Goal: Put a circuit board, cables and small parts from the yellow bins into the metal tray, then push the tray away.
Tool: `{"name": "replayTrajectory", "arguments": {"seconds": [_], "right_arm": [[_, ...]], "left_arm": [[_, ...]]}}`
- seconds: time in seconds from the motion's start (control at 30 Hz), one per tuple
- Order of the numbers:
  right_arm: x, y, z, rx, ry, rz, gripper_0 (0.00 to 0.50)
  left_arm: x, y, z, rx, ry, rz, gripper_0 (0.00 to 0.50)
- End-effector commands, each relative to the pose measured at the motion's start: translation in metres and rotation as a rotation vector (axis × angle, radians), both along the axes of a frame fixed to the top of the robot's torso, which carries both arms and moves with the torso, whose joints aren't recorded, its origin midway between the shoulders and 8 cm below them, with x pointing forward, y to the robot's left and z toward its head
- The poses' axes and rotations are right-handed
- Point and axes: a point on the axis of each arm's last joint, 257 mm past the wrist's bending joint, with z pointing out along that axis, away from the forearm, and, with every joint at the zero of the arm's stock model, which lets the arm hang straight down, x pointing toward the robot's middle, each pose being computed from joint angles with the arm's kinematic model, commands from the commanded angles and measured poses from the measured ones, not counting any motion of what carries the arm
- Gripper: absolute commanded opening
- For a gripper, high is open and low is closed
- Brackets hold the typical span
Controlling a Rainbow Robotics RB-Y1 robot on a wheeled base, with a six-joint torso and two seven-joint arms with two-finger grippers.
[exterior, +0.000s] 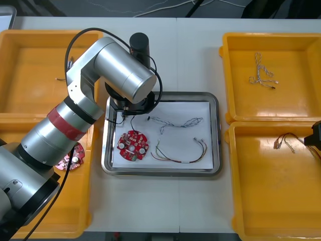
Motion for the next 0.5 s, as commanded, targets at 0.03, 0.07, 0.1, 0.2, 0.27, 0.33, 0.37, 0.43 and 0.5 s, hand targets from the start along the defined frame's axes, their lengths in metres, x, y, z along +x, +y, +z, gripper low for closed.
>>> {"name": "replayTrajectory", "arguments": {"seconds": [0.03, 0.07, 0.1, 0.2, 0.27, 0.33, 0.37, 0.43, 0.5], "right_arm": [[-0.002, 0.000, 0.007, 0.014, -0.030, -0.028, 0.500], [-0.002, 0.001, 0.007, 0.017, -0.031, -0.025, 0.500], [-0.002, 0.002, 0.008, 0.016, -0.032, -0.024, 0.500], [-0.002, 0.005, 0.008, 0.018, -0.035, -0.015, 0.500], [-0.003, 0.007, 0.007, 0.020, -0.033, -0.008, 0.500], [-0.003, 0.009, 0.008, 0.019, -0.035, -0.004, 0.500], [-0.003, 0.010, 0.008, 0.020, -0.035, 0.000, 0.500], [-0.003, 0.011, 0.008, 0.020, -0.034, 0.001, 0.500], [-0.003, 0.012, 0.007, 0.018, -0.031, 0.006, 0.500]], "left_arm": [[-0.004, -0.021, -0.001, -0.008, -0.015, -0.046, 0.000], [-0.004, -0.020, -0.002, -0.006, -0.012, -0.045, 0.000], [-0.004, -0.020, -0.002, -0.006, -0.012, -0.045, 0.000], [-0.004, -0.021, -0.001, -0.008, -0.013, -0.047, 0.003], [-0.004, -0.021, -0.001, -0.008, -0.013, -0.047, 0.137], [-0.004, -0.021, -0.001, -0.009, -0.014, -0.046, 0.170], [-0.004, -0.022, -0.001, -0.011, -0.014, -0.047, 0.212], [-0.004, -0.022, -0.001, -0.012, -0.014, -0.046, 0.290], [-0.004, -0.022, -0.001, -0.012, -0.014, -0.046, 0.375]]}}
